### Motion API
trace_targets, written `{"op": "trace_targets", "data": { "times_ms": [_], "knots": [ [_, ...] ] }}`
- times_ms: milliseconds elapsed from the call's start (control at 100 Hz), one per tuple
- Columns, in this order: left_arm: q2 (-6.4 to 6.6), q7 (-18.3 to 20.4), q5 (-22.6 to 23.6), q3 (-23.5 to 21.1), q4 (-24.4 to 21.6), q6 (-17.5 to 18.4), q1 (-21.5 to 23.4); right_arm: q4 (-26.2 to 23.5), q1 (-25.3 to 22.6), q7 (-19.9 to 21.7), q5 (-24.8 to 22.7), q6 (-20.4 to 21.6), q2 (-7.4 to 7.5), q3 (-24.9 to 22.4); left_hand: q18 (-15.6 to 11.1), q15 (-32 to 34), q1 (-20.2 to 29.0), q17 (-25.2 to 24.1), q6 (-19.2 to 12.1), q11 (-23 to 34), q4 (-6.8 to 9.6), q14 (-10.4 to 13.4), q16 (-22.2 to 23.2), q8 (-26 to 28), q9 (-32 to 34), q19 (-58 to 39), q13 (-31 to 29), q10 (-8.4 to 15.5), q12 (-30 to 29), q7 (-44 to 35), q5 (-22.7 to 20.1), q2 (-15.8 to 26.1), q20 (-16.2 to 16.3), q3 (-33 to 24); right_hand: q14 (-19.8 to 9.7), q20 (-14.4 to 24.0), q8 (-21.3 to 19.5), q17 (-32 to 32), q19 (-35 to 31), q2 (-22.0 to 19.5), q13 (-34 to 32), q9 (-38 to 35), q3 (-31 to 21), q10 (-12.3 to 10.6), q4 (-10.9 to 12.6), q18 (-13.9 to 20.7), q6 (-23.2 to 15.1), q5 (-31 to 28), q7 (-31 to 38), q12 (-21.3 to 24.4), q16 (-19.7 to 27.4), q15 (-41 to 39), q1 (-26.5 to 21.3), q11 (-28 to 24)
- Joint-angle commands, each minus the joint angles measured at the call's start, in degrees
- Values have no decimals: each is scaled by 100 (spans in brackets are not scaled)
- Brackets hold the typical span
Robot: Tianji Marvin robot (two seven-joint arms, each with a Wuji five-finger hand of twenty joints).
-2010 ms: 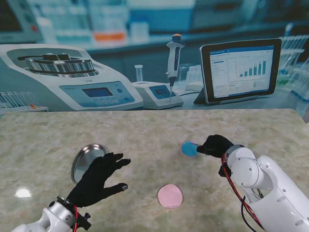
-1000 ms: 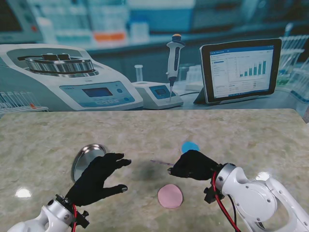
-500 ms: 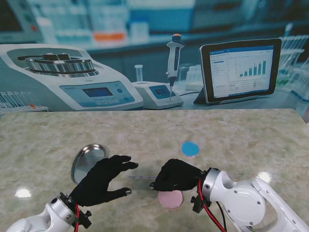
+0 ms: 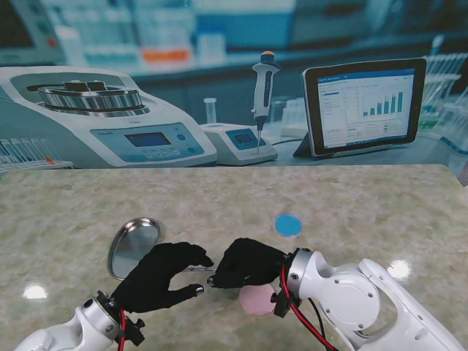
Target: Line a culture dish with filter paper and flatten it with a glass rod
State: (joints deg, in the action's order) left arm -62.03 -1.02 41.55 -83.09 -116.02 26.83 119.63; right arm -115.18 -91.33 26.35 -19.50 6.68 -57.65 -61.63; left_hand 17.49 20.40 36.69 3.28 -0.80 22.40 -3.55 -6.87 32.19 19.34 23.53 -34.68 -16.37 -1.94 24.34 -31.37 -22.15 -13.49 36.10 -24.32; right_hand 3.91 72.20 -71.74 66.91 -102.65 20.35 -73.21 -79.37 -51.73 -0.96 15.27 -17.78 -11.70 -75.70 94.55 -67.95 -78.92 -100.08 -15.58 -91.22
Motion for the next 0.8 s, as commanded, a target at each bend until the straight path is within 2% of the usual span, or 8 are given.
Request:
{"op": "trace_targets", "data": {
  "times_ms": [0, 180, 220, 310, 420, 500, 610, 790],
  "knots": [
    [-10, -18, 15, 20, -3, -9, 14, 36, 30, 3, 46, 13, -51, 79, 106, 278, -186, 51, 61, 151, -105, -104, 168, 177, 171, -406, -216, 77, 185, -248, -135, -140, 98, -209, -878, 100, -16, 250, -1732, -189, -189, -324, 87, -288, 75, 155, 474, -252, 436, -100, -153, -664, 50, -918],
    [-27, -86, -4, 51, -9, -121, 15, 108, 178, 2, 113, 31, -52, 260, 158, 1607, -178, 285, 4, 1089, -157, -296, 987, 949, 697, -1560, -553, 18, 979, -1524, -229, -225, 306, -408, -881, 96, -15, 251, -1732, -193, -189, -324, 96, -291, 75, 159, 465, -250, 425, -95, -150, -663, 47, -917],
    [-32, -110, -9, 58, -10, -148, 16, 115, 195, -2, 123, 33, -54, 283, 186, 2085, -18, 381, -109, 1424, -305, -354, 1267, 1216, 886, -1938, -688, 13, 1258, -1974, -217, -302, 425, -221, -881, 95, -15, 251, -1732, -191, -189, -325, 96, -289, 75, 159, 464, -250, 424, -94, -150, -663, 48, -916],
    [-35, -105, -42, 61, -24, -194, 24, 125, 222, -10, 135, 38, -56, 310, 240, 3079, 288, 507, -287, 2137, -316, -440, 1818, 1755, 1156, -2620, -866, -22, 1858, -2808, -143, -354, 625, 230, -884, 93, -15, 251, -1732, -190, -190, -325, 98, -293, 74, 163, 460, -250, 420, -90, -147, -661, 45, -914],
    [-33, -71, -68, 61, -48, -261, 34, 129, 233, -14, 151, 44, -58, 314, 307, 4202, 383, 684, -440, 3043, -260, -412, 2389, 2553, 1487, -3355, -1152, 40, 2540, -3616, -104, -355, 911, 485, -874, 87, -13, 253, -1732, -207, -190, -325, 116, -294, 65, 167, 450, -246, 405, -88, -141, -659, 53, -915],
    [-29, -22, -115, 79, -50, -320, 13, 128, 232, -2, 161, 49, -55, 312, 343, 4867, 117, 803, -491, 3610, -306, -342, 2700, 3233, 1697, -3796, -1345, 136, 2968, -3893, -172, -440, 1107, 163, -871, 80, -11, 253, -1732, -216, -190, -324, 138, -294, 51, 175, 434, -245, 386, -86, -134, -657, 49, -915],
    [-28, 2, -178, 135, -28, -381, -36, 133, 238, 16, 181, 53, -51, 328, 403, 5222, -196, 980, -559, 4093, -374, -299, 3004, 4213, 1924, -4088, -1625, 276, 3243, -4019, -334, -498, 1282, -250, -873, 72, -13, 255, -1732, -228, -190, -324, 161, -294, 33, 183, 424, -244, 372, -84, -124, -655, 42, -916],
    [-26, 12, -222, 217, 3, -399, -112, 158, 282, 15, 216, 44, -53, 393, 467, 5298, -172, 1080, -567, 4142, -389, -347, 3054, 4290, 2079, -4166, -1758, 223, 3250, -4055, -476, -477, 1355, -266, -890, 60, -14, 259, -1732, -264, -191, -323, 192, -300, 4, 209, 398, -238, 335, -74, -109, -653, 42, -893]
  ]
}}
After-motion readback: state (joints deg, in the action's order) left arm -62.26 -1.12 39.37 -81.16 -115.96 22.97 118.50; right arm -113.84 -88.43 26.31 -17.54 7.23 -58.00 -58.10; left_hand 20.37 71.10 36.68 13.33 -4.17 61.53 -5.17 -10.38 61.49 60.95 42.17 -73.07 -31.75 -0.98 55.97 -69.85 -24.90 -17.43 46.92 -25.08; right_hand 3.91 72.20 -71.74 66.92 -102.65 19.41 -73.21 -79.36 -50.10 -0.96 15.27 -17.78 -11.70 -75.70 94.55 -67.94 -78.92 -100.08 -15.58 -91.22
